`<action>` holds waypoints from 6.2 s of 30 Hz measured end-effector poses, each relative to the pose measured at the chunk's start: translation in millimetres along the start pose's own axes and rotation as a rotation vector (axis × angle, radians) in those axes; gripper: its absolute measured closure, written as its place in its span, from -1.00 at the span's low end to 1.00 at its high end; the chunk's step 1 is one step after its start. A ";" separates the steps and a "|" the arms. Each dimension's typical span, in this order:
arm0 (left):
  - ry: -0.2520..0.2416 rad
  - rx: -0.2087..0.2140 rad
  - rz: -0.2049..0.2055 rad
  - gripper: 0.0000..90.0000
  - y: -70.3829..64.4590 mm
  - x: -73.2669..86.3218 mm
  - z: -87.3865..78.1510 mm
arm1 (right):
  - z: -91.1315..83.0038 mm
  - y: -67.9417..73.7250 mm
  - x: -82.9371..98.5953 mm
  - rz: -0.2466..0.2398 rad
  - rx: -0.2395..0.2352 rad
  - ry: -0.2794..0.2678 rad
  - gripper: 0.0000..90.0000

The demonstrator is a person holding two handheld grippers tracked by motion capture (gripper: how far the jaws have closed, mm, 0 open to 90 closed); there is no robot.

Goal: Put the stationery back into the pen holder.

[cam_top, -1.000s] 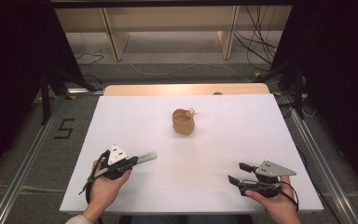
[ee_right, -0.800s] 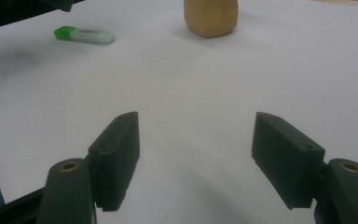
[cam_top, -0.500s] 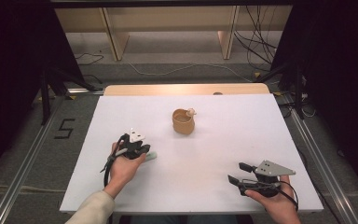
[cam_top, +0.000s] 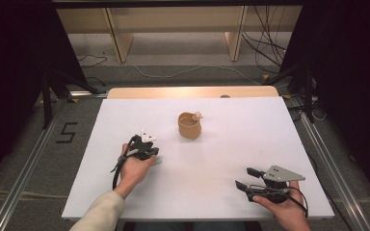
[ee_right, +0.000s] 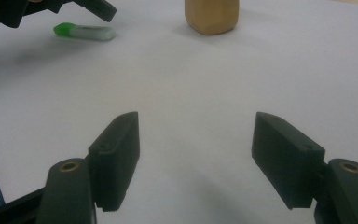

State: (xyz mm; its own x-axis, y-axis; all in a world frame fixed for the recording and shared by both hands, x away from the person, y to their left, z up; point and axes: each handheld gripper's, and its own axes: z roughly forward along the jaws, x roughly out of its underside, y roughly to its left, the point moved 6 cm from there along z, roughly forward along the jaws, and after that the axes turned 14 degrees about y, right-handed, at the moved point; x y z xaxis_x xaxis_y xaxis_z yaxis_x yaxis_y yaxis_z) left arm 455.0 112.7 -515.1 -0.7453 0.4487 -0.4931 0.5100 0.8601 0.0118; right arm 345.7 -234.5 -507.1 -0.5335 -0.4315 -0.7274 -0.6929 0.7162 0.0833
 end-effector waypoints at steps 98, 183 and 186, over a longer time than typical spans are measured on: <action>-0.027 0.059 0.037 -0.23 -3.2 54.4 -54.9 | 0.7 2.0 1.5 -0.010 -0.008 0.008 -0.27; 0.011 -0.115 -0.217 -0.32 90.5 86.1 -49.8 | 244.2 199.2 -165.8 -0.368 -0.222 0.372 0.05; 0.012 -0.116 -0.214 -0.32 90.4 86.0 -49.8 | 244.9 199.6 -165.8 -0.378 -0.211 0.371 0.07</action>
State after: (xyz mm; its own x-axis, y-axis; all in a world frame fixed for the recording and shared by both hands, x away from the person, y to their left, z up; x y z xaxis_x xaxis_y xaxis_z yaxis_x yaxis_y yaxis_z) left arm 415.6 241.1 -513.0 -0.8368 0.2551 -0.4845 0.2873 0.9578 0.0082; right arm 414.6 114.3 -536.7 -0.3378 -0.8276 -0.4482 -0.9303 0.3659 0.0254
